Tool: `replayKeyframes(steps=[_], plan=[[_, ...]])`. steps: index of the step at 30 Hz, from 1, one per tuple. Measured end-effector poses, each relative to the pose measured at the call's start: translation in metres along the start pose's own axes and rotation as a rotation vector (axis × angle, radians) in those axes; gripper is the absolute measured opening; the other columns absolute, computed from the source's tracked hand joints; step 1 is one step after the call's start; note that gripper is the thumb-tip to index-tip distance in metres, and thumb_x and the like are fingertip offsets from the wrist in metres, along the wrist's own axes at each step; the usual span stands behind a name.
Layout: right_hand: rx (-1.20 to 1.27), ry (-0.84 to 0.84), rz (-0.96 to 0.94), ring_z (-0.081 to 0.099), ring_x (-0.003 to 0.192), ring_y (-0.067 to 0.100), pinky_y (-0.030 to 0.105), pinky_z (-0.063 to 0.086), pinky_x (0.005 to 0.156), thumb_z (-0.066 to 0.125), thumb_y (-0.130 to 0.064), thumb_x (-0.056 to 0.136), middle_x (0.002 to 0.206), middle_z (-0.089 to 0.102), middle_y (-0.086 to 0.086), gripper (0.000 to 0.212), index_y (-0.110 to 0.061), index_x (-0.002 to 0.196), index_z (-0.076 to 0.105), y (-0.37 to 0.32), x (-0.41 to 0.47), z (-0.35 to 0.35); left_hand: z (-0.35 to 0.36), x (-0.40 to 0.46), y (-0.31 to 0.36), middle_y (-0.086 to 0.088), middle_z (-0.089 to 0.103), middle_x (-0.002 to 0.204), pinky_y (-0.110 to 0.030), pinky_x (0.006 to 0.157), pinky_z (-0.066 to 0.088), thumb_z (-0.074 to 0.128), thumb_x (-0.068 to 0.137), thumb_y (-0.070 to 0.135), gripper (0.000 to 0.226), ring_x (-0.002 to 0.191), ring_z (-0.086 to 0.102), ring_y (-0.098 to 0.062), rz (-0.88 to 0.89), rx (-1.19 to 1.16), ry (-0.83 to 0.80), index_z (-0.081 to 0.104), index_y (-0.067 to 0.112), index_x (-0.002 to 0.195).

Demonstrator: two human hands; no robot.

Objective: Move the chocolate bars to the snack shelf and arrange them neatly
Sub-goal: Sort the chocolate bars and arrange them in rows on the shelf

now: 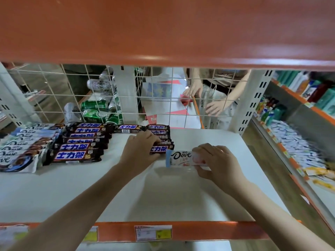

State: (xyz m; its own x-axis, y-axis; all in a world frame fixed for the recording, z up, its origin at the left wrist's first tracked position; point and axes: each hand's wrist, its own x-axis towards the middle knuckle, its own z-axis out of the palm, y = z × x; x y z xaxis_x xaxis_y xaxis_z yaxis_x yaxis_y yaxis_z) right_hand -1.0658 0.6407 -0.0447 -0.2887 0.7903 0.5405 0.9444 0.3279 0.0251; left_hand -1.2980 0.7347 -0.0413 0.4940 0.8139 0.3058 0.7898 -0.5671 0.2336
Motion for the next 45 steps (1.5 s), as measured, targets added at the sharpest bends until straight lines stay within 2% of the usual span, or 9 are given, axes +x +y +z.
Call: replayKeyframes(steps=[6,13,21,26,30,34,38,42,45], plan=[[-0.047,-0.001,-0.015,0.065,0.065,0.022,0.03,0.053,0.066,0.08,-0.023,0.058,0.092,0.068,0.001,0.042,-0.014,0.097,0.068,-0.002,0.007,0.004,0.003,0.0,-0.004,0.01,0.053,0.11,-0.029,0.086,0.034,0.068,0.074,0.048,0.05,0.102,0.048,-0.011,-0.013,0.025,-0.015,0.055,0.026,0.118],[-0.056,0.001,-0.02,0.065,0.064,0.02,0.028,0.053,0.067,0.08,-0.024,0.057,0.091,0.068,-0.001,0.041,-0.016,0.096,0.069,-0.004,0.009,0.008,0.002,0.0,-0.009,0.011,0.053,0.11,-0.026,0.084,0.028,0.071,0.07,0.05,0.054,0.103,0.047,-0.009,-0.007,0.001,-0.009,0.056,0.027,0.117],[-0.055,-0.008,-0.014,0.065,0.066,0.02,0.03,0.054,0.069,0.08,-0.026,0.06,0.093,0.068,-0.002,0.041,-0.017,0.098,0.068,-0.011,0.012,0.004,-0.006,-0.008,-0.013,0.01,0.053,0.111,-0.03,0.091,0.038,0.071,0.071,0.051,0.057,0.104,0.049,-0.01,-0.014,-0.007,-0.043,0.055,0.027,0.12],[-0.014,-0.029,-0.021,0.067,0.069,0.021,0.032,0.054,0.072,0.082,-0.023,0.061,0.095,0.068,0.0,0.042,-0.015,0.1,0.068,-0.025,0.017,0.001,-0.017,-0.031,-0.024,0.01,0.051,0.12,-0.031,0.097,0.036,0.07,0.073,0.051,0.062,0.113,0.046,-0.01,-0.03,0.021,-0.065,0.05,0.029,0.127],[-0.012,-0.052,-0.034,0.068,0.072,0.022,0.035,0.055,0.074,0.084,-0.025,0.061,0.097,0.069,0.003,0.045,-0.012,0.1,0.068,-0.047,0.025,0.003,-0.031,-0.052,-0.037,0.01,0.051,0.124,-0.032,0.1,0.037,0.07,0.073,0.052,0.063,0.114,0.046,-0.01,-0.036,-0.006,-0.084,0.049,0.027,0.128],[-0.043,-0.029,-0.066,0.068,0.077,0.019,0.037,0.053,0.082,0.083,-0.025,0.059,0.096,0.069,0.001,0.044,-0.015,0.1,0.068,-0.078,0.039,0.007,-0.046,-0.075,-0.057,0.012,0.047,0.128,-0.029,0.099,0.034,0.068,0.073,0.055,0.067,0.117,0.043,-0.008,-0.027,-0.018,-0.092,0.045,0.03,0.131],[-0.042,-0.024,-0.079,0.068,0.076,0.02,0.033,0.054,0.078,0.083,-0.024,0.055,0.092,0.07,0.0,0.045,-0.015,0.097,0.07,-0.122,0.053,0.01,-0.065,-0.096,-0.089,0.011,0.046,0.13,-0.029,0.098,0.031,0.068,0.072,0.057,0.07,0.117,0.042,-0.009,-0.028,-0.031,-0.081,0.044,0.03,0.132],[-0.025,-0.033,-0.067,0.068,0.07,0.022,0.036,0.056,0.069,0.086,-0.023,0.053,0.087,0.069,0.003,0.044,-0.012,0.093,0.071,-0.171,0.071,0.014,-0.086,-0.118,-0.128,0.007,0.043,0.137,-0.034,0.101,0.031,0.067,0.072,0.059,0.074,0.126,0.037,-0.015,-0.041,-0.006,-0.077,0.041,0.03,0.135],[0.003,-0.046,-0.076,0.066,0.068,0.021,0.034,0.055,0.071,0.085,-0.025,0.055,0.087,0.069,0.001,0.044,-0.012,0.094,0.071,-0.207,0.087,0.021,-0.103,-0.135,-0.16,0.01,0.043,0.134,-0.035,0.099,0.033,0.064,0.072,0.062,0.074,0.125,0.038,-0.015,-0.032,0.028,-0.071,0.04,0.032,0.134]])
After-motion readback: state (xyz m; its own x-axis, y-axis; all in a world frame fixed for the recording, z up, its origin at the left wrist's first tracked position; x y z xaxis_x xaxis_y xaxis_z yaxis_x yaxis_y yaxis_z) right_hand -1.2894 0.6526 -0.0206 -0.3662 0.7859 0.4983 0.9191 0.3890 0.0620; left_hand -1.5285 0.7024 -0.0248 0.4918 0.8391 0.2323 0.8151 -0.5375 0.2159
